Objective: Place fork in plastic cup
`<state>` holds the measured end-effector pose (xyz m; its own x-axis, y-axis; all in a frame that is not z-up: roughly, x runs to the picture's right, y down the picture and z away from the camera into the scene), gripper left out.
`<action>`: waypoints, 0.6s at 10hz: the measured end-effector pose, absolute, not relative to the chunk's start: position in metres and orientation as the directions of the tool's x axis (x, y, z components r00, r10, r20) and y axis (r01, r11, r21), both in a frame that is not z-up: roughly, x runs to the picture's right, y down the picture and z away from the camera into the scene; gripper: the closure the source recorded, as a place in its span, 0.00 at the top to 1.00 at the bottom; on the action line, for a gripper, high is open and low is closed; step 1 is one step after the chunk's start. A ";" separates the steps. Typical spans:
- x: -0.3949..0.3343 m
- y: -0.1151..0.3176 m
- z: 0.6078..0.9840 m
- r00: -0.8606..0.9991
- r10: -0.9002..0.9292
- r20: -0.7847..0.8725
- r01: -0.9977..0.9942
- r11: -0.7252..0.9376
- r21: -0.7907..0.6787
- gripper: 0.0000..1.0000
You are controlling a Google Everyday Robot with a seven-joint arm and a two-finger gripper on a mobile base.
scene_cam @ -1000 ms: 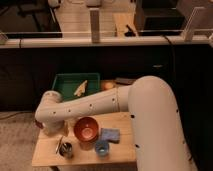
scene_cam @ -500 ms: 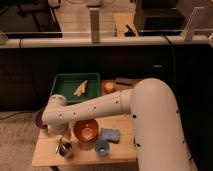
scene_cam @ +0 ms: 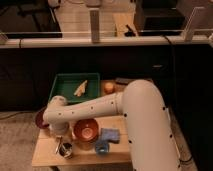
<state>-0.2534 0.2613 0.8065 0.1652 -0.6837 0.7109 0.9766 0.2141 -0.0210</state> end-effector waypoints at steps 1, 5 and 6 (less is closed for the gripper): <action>-0.255 0.262 0.809 0.166 -0.680 0.715 0.978 0.208 -0.029 0.64; -0.251 0.259 0.808 0.166 -0.681 0.713 0.979 0.200 -0.038 0.39; -0.250 0.258 0.809 0.172 -0.678 0.714 0.979 0.201 -0.045 0.38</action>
